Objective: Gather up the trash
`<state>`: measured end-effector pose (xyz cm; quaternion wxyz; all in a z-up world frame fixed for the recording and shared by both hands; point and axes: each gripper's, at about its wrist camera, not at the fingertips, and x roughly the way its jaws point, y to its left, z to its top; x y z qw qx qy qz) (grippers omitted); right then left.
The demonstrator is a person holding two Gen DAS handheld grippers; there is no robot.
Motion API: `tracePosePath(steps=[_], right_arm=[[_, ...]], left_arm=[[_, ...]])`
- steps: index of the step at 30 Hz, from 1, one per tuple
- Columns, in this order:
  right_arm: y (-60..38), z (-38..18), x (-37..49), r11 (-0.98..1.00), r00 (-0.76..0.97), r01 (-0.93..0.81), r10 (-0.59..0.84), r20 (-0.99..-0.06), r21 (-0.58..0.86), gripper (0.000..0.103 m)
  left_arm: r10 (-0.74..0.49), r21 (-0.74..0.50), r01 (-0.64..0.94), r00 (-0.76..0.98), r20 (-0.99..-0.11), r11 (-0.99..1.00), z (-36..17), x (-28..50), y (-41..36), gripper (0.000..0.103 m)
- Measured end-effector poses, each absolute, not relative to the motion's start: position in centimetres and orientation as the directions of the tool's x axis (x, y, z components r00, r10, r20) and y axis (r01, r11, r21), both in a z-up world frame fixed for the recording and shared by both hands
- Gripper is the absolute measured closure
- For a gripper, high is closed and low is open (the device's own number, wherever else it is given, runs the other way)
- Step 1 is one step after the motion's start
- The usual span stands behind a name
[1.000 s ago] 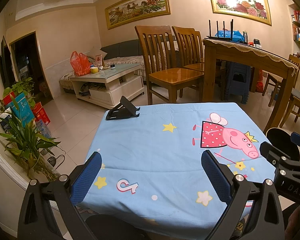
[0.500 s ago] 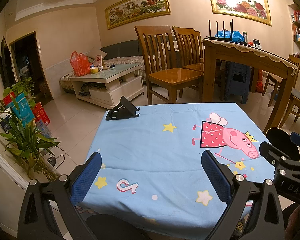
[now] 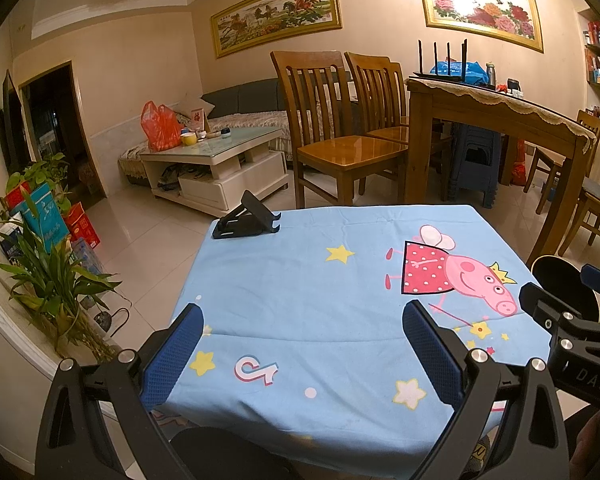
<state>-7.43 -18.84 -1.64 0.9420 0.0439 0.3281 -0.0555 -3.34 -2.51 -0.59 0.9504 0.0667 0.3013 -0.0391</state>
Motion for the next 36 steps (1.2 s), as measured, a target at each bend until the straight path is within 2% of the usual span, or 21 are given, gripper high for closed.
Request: tracePosePath(steps=[22, 36], right_arm=[[-18.84, -1.6, -7.43, 0.99, 0.779, 0.132, -0.074, -0.622, 0.048, 0.006], [-18.77, -1.63, -7.4, 0.99, 0.778, 0.133, -0.076, -0.624, 0.046, 0.006]], left_arm=[[-0.025, 0.111, 0.105, 0.826, -0.563, 0.988, -0.29, -3.57, -2.52, 0.007], [-0.077, 0.061, 0.138, 0.807, -0.585, 0.989, -0.42, -3.27, -2.02, 0.007]])
